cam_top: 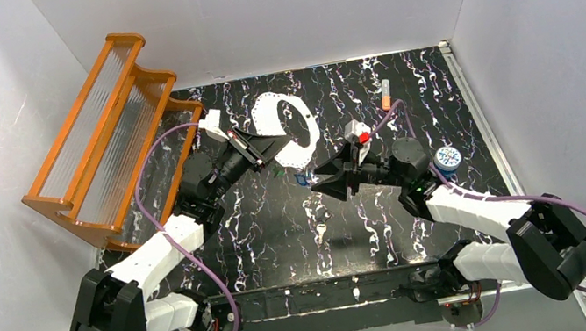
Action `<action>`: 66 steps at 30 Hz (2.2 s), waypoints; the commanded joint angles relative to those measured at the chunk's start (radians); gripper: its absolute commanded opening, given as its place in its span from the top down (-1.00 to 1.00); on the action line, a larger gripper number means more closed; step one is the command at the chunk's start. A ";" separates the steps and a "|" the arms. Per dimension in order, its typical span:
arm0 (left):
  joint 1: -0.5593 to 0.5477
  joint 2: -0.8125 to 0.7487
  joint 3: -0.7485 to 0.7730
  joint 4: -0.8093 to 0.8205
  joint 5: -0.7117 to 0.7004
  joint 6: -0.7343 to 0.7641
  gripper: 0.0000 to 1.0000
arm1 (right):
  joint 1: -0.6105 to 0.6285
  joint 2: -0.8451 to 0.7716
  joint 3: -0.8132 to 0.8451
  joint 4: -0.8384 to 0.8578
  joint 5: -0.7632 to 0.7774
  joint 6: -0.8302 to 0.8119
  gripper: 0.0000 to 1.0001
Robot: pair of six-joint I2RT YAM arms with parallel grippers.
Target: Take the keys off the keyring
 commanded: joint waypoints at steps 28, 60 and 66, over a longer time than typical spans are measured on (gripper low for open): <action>0.001 -0.030 0.053 0.053 0.006 -0.022 1.00 | 0.160 -0.015 -0.046 0.190 0.426 -0.083 0.07; 0.001 -0.030 0.058 0.049 0.006 -0.025 1.00 | 0.160 0.056 -0.009 0.262 0.319 -0.071 0.63; 0.002 -0.036 0.039 0.037 -0.013 0.014 1.00 | 0.160 0.011 -0.019 0.167 0.329 -0.099 0.97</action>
